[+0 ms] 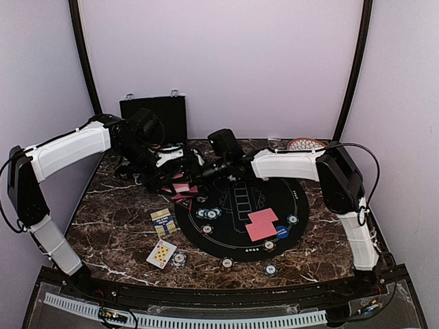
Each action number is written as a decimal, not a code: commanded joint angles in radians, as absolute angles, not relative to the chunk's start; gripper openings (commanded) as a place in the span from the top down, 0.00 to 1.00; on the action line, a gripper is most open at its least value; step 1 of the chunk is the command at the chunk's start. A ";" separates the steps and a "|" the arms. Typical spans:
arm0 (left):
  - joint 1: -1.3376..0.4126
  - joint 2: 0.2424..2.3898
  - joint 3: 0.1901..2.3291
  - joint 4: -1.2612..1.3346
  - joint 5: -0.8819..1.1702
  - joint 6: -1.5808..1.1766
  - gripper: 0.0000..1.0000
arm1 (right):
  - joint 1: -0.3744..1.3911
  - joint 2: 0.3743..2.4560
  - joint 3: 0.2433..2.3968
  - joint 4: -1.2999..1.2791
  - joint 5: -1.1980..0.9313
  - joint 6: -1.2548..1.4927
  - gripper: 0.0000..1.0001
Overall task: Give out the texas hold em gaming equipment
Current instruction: Pick up the poker card from the face-down deck piles.
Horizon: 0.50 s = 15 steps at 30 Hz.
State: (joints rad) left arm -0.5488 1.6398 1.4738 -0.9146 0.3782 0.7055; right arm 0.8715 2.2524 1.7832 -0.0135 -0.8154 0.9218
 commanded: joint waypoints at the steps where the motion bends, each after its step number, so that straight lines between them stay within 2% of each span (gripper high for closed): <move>1: -0.557 1.645 1.528 -0.925 0.402 0.698 1.00 | 0.882 2.296 1.866 -0.063 -0.846 0.891 0.06; 15: -0.558 1.659 1.539 -0.916 0.410 0.696 1.00 | 0.889 2.378 1.974 -0.147 -0.858 0.879 0.13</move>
State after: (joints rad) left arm -0.5545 1.6676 1.5051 -0.9157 0.3817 0.6987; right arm 0.8757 2.3470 1.9347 -0.1154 -0.8471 0.8955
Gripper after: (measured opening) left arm 0.688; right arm 0.883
